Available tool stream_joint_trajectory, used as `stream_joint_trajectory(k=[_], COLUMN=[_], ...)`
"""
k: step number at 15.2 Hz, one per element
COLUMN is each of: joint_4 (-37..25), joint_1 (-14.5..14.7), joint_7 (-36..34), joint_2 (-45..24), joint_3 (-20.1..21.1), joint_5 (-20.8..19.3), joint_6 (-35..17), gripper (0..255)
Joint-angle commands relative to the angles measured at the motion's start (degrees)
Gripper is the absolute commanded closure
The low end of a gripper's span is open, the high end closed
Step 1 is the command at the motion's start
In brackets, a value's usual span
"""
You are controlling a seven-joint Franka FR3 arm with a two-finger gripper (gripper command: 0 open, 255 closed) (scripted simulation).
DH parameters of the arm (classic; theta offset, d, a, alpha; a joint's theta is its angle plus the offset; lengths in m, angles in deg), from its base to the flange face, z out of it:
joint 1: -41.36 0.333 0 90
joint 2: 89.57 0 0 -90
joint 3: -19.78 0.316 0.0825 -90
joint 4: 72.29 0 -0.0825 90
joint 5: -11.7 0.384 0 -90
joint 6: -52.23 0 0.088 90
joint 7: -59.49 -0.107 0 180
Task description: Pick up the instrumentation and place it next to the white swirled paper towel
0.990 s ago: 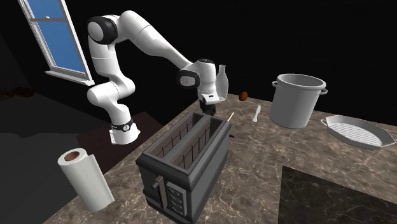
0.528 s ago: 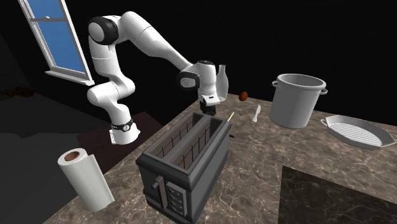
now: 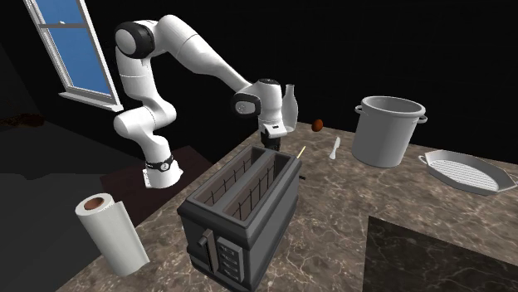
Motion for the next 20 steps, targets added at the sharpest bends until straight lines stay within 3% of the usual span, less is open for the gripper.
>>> stream_joint_trajectory(k=[1, 20], joint_4=[0.00, -6.11], joint_1=[0.00, -0.33], joint_7=[0.00, 2.90], joint_2=[0.00, 7.09], joint_3=[0.00, 0.07], joint_5=[0.00, 3.89], joint_6=[0.00, 12.62], gripper=[255, 255])
